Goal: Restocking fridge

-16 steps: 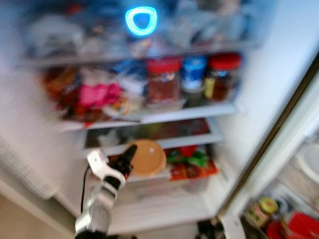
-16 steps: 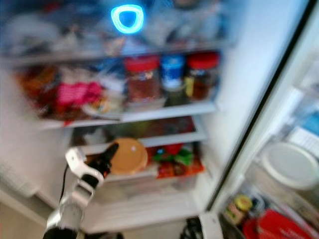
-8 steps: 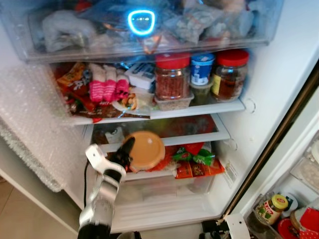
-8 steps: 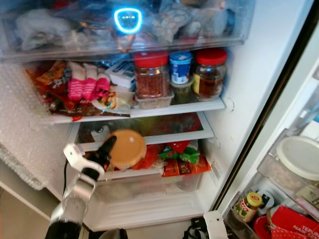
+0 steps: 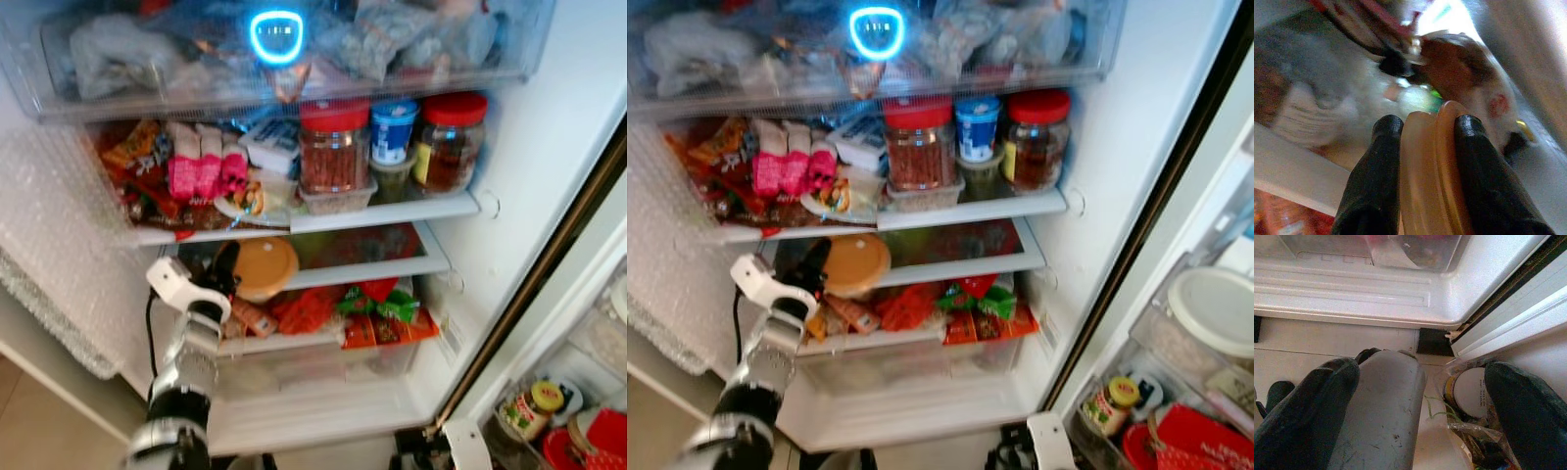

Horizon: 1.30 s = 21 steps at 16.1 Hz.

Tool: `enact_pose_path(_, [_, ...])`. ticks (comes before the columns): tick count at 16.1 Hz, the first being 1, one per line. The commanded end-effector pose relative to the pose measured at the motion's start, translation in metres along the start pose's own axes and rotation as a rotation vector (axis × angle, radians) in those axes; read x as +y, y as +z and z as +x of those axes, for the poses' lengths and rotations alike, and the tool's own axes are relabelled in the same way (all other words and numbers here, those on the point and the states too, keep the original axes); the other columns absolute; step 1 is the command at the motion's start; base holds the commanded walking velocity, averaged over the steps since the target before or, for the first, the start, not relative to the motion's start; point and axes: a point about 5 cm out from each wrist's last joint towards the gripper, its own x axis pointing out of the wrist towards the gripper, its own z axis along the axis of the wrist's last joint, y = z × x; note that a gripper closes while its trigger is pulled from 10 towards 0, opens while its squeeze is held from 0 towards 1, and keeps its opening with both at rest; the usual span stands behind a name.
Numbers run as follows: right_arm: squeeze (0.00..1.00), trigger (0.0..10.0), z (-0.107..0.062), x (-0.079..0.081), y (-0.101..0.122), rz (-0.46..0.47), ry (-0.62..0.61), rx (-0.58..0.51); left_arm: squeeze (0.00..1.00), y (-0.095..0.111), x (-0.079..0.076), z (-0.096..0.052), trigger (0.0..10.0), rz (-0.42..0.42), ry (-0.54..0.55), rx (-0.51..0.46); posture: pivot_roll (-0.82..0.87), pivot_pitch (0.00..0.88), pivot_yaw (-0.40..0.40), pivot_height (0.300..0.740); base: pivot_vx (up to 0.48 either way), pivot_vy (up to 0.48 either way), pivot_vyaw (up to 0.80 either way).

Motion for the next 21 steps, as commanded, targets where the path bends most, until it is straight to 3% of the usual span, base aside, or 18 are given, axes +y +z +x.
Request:
enact_pose_path(1, [0.00,10.0,-0.003,0.010,-0.021,0.012,0.036,0.083,0.00,0.011,-0.001,0.007,10.0,0.008,0.040,-0.046,-0.13,0.000,0.041,0.619,0.000,0.000,0.00])
enact_pose_path(5, [0.00,10.0,-0.004,0.009,-0.022,-0.002,0.043,0.089,0.00,0.019,0.007,0.014,10.0,-0.032,0.153,-0.082,-0.15,0.000,0.022,0.619,0.000,0.000,0.00])
enact_pose_path(11, [0.00,10.0,-0.006,0.006,-0.025,-0.019,0.043,0.096,0.01,0.025,0.006,0.020,10.0,-0.063,0.238,-0.106,-0.20,0.000,0.007,0.619,0.000,0.000,0.00])
enact_pose_path(12, [0.00,10.0,-0.006,0.005,-0.025,-0.020,0.043,0.096,0.20,0.027,0.007,0.020,10.0,-0.079,0.255,-0.116,-0.21,0.000,0.004,0.619,0.000,0.000,0.00])
enact_pose_path(13, [0.00,10.0,-0.006,0.005,-0.026,-0.023,0.043,0.098,0.21,0.029,0.008,0.021,10.0,-0.098,0.267,-0.127,-0.22,0.000,0.002,0.619,0.000,0.000,0.00])
enact_pose_path(14, [0.00,10.0,-0.006,0.005,-0.026,-0.025,0.043,0.099,0.31,0.030,0.008,0.021,10.0,-0.102,0.273,-0.131,-0.22,0.000,0.002,0.619,0.000,0.000,0.00])
enact_pose_path(15, [0.00,10.0,-0.007,0.005,-0.026,-0.027,0.044,0.099,0.93,0.031,0.008,0.021,10.0,-0.104,0.275,-0.135,-0.22,0.000,0.002,0.619,0.000,0.000,0.00])
enact_pose_path(16, [0.00,10.0,-0.007,0.005,-0.027,-0.028,0.043,0.100,1.00,0.032,0.008,0.021,10.0,-0.110,0.280,-0.140,-0.22,0.000,0.002,0.619,0.000,0.000,0.00])
enact_pose_path(21, [0.00,10.0,-0.007,0.005,-0.028,-0.033,0.046,0.102,1.00,0.034,0.011,0.020,10.0,-0.129,0.298,-0.155,-0.22,0.000,0.001,0.619,0.000,0.000,0.00])
